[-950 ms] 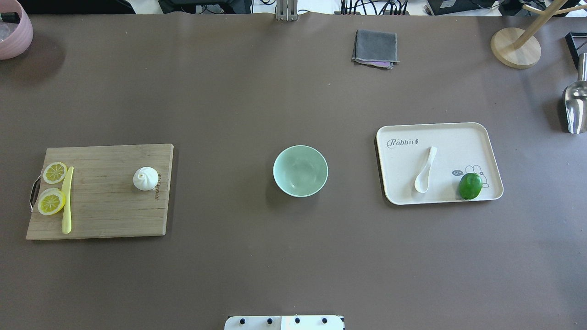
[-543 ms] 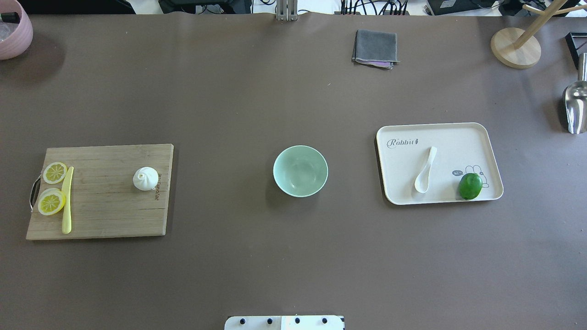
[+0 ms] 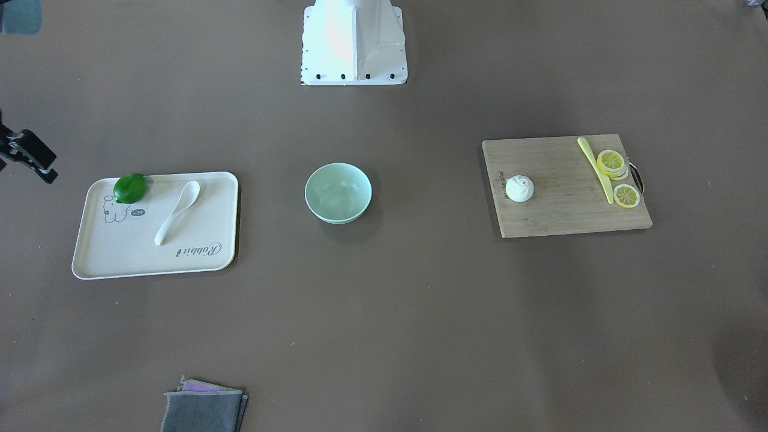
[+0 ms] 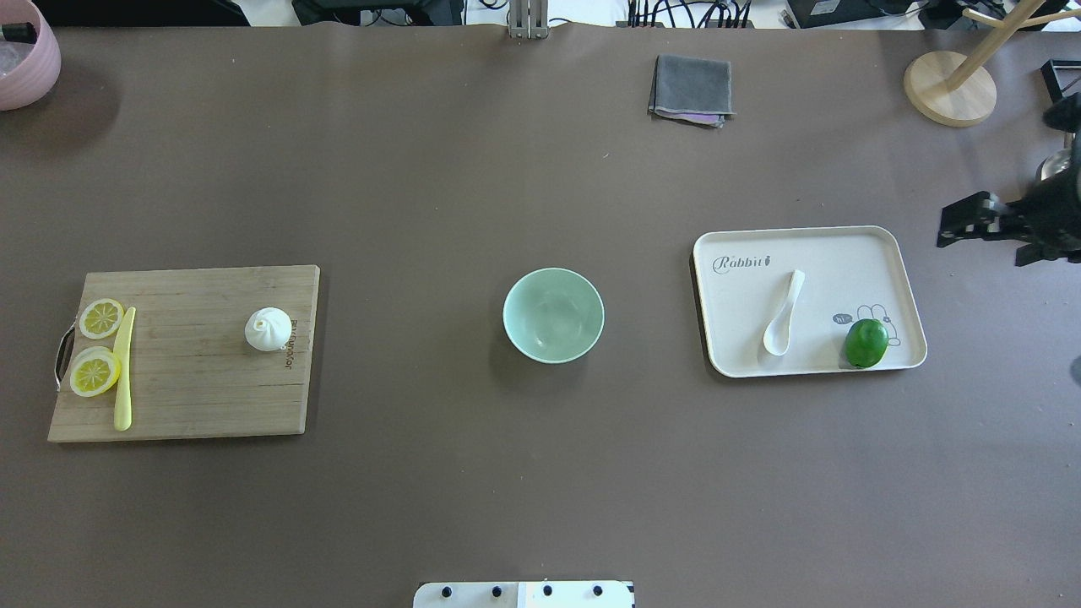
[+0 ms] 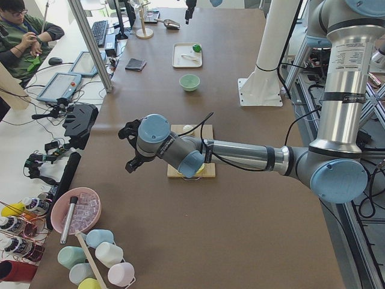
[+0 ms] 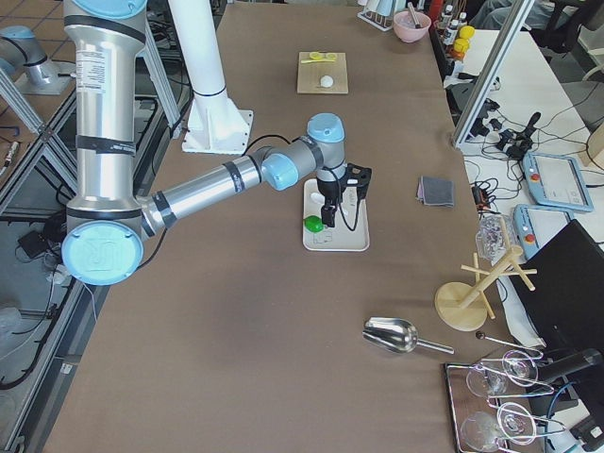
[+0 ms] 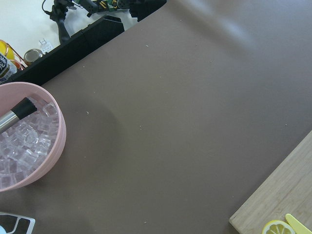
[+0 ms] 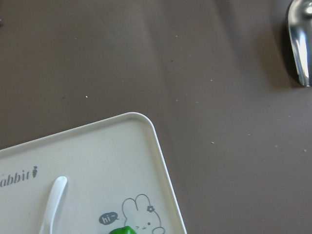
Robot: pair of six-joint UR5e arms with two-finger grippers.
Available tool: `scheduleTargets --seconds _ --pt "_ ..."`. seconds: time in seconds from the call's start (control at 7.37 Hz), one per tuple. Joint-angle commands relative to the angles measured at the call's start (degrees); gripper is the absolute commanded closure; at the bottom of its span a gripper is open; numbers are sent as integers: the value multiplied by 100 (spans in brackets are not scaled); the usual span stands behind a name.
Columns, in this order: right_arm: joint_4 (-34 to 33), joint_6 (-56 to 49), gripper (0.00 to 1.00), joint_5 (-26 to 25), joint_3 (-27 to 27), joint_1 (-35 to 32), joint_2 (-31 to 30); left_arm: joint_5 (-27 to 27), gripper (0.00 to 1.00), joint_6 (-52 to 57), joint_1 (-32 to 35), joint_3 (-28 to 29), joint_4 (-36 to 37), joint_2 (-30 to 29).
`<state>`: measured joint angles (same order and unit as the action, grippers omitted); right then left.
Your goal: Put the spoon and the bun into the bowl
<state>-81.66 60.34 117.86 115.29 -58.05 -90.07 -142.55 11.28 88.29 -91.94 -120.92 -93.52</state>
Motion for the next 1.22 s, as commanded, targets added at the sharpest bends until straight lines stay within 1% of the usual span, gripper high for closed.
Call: scheduleTargets --seconds 0.0,0.14,0.27,0.41,0.54,0.68,0.81,0.95,1.09 --pt "1 1144 4 -902 -583 1081 882 8 2 -3 -13 1 -2 0" --pt "97 1243 11 -1132 -769 1277 990 0 2 -3 -13 1 -2 0" --pt "629 1400 18 -1195 -1067 1383 991 -1 2 -3 -22 1 -2 0" --pt "1182 1611 21 -1222 -1409 1462 983 -1 2 -3 -31 1 -2 0" --pt "1397 1717 24 -1352 -1552 1559 983 8 2 -3 -31 1 -2 0" --pt "1407 1944 28 -1449 -1588 1673 991 8 2 -3 -40 1 -2 0" --pt "1408 1955 34 -1476 -1597 1718 991 8 2 -3 -57 1 -2 -9" --pt "1408 2121 40 -1659 -1615 1805 983 43 2 -3 -101 10 -2 -9" --pt "1408 2244 47 -1713 -1615 1875 983 43 2 -3 -110 1 -2 0"
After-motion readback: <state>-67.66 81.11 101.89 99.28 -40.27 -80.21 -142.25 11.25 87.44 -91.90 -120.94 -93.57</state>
